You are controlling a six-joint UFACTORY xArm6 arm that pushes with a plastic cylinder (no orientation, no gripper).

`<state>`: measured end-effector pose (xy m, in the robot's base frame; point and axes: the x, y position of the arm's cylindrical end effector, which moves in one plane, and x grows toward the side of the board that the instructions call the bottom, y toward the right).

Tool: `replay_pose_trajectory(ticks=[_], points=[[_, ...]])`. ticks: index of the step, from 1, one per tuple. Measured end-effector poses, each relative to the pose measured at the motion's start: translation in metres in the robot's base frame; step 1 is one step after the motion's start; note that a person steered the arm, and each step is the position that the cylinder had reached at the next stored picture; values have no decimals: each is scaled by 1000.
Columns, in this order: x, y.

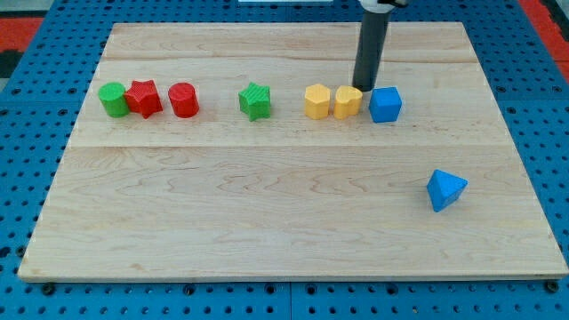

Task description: Move your arm to the right of the cube

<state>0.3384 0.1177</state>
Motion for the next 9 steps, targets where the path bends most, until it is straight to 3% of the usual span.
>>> replay_pose_trajectory(ticks=[3,5,6,8,9], points=[[77,76],[0,56],[30,47],[75,150],[105,167]])
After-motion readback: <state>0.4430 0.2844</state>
